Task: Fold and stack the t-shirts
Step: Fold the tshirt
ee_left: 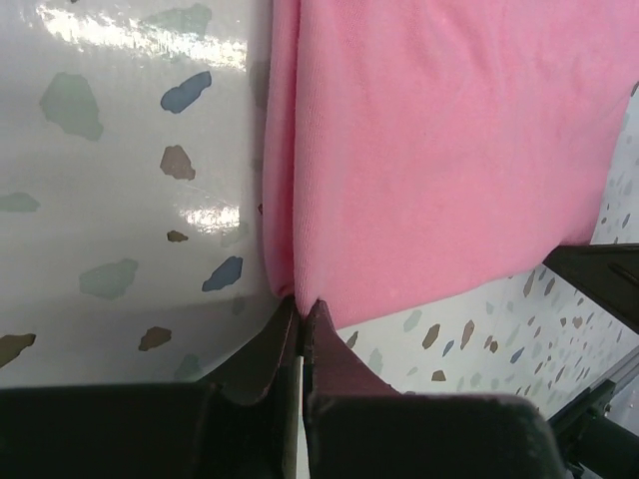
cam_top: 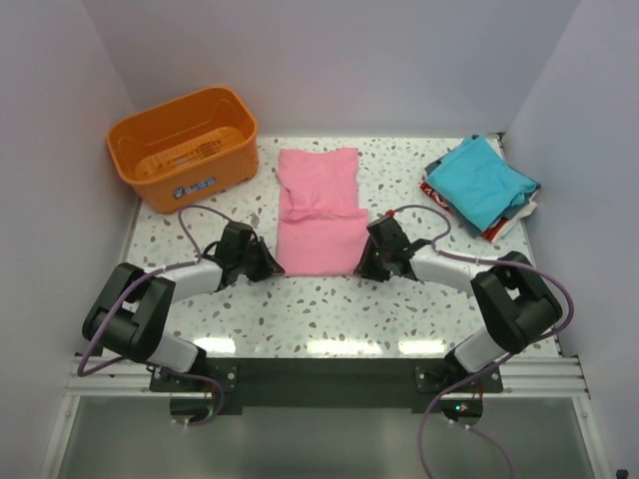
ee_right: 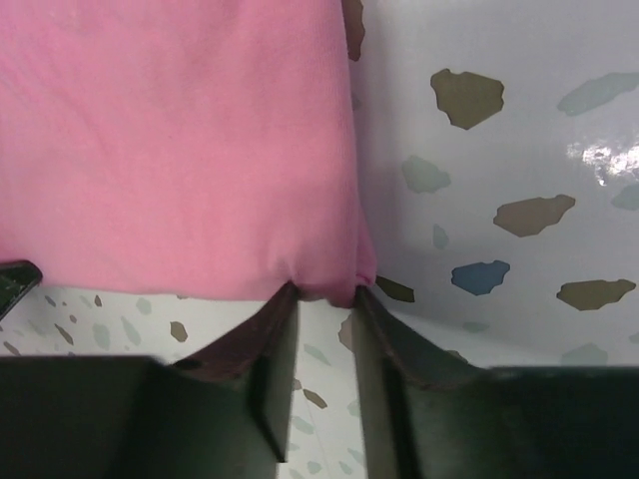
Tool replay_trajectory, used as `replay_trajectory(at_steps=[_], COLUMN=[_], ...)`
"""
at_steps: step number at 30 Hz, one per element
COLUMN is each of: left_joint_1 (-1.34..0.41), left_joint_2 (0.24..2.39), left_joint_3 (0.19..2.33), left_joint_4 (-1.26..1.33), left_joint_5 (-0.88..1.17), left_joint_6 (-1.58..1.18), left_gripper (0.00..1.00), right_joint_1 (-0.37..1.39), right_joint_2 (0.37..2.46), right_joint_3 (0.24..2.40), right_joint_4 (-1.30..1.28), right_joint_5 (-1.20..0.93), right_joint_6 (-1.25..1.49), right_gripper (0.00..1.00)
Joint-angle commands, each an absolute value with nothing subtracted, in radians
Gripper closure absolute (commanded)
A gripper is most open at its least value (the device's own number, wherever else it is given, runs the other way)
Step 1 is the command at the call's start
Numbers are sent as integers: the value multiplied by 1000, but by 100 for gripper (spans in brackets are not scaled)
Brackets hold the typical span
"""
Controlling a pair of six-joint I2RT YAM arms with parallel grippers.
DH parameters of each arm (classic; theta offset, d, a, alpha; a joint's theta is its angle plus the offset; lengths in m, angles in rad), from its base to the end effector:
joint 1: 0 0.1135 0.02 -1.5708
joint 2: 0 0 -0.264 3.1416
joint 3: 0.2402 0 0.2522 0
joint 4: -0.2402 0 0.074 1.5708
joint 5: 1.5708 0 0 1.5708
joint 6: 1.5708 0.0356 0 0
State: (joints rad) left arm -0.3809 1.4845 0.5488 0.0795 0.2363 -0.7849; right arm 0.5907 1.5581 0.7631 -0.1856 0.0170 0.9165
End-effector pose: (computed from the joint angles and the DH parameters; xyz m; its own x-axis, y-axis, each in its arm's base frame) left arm 0.2402 -0.1052 0.1329 -0.8522 -0.3989 -0.3386 -0.1391 0.7966 -0.5883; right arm 0.2429 0.1621 0.1536 -0.8556 0.3815 -0.3499 0.2134 0.8758 0.4330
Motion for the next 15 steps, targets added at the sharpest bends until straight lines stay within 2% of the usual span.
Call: replay_trajectory(at_steps=[1,3,4,7,11,15], left_joint_1=[-382,-382,-382,-396,-463,-622], left_joint_2=[1471,1448,1439,1372,1212,989], left_joint_3=[485,459,450,394,365,371], left_joint_4=[34,37,40,40,-87,-225], left_joint_5=[204,210,213,229,166,60], left_joint_6=[-784,-790,-793,-805,-840,-932], left_gripper=[100,100,100,100,100,100], right_joint_1=[603,604,604,610,673,749], right_joint_2=[1575,1563,1542,1473,1314,1139], right_joint_3=[738,721,716,704,690,666], right_joint_4=[-180,-173,-178,-221,-360,-491], right_joint_5=[51,57,66,72,126,115], right_joint_6=[931,922,922,890,850,853], right_gripper=[73,82,89,99,100,100])
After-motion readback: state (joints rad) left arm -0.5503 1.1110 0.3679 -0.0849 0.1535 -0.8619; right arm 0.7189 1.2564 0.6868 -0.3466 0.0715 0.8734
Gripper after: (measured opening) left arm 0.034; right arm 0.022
